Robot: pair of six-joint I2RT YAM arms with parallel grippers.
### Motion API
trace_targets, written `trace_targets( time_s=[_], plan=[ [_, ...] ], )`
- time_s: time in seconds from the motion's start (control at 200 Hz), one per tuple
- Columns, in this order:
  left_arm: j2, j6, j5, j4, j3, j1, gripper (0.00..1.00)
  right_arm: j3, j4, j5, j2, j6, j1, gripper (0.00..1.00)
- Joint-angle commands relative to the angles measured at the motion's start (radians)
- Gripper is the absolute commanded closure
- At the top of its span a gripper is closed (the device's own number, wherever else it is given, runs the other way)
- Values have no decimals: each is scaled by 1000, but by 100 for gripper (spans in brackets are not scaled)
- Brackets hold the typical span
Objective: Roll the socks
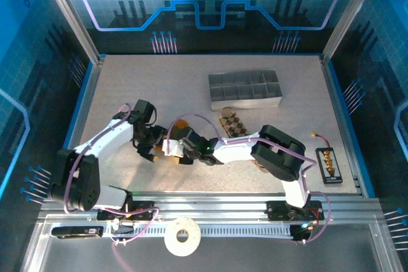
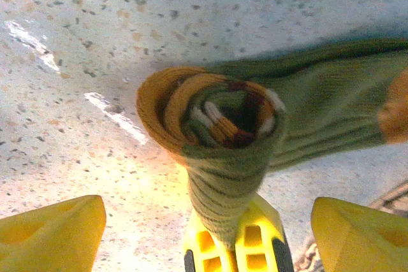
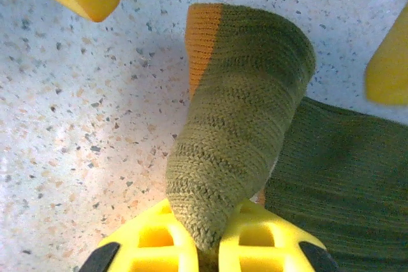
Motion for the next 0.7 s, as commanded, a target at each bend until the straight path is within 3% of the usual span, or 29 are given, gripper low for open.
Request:
trace_targets(
  time_s=[0.0, 0.225, 0.49, 0.6, 0.695],
  plan=[
    [-25, 20, -3, 57, -28, 5, 18, -58, -180, -219, 54, 137, -43, 100],
    [9, 40, 45, 170, -107, -4, 35, -67, -166, -341, 99, 223, -113, 100],
    [64, 38, 29, 220, -154, -17, 39, 26, -253, -463, 175, 283, -168, 100],
    [137, 57, -8, 173, -153, -21, 50, 49, -270, -468, 185, 286, -172, 100],
    [199, 63, -26, 122, -161, -23, 59, 43, -254, -444, 154, 274, -170, 89]
  ],
)
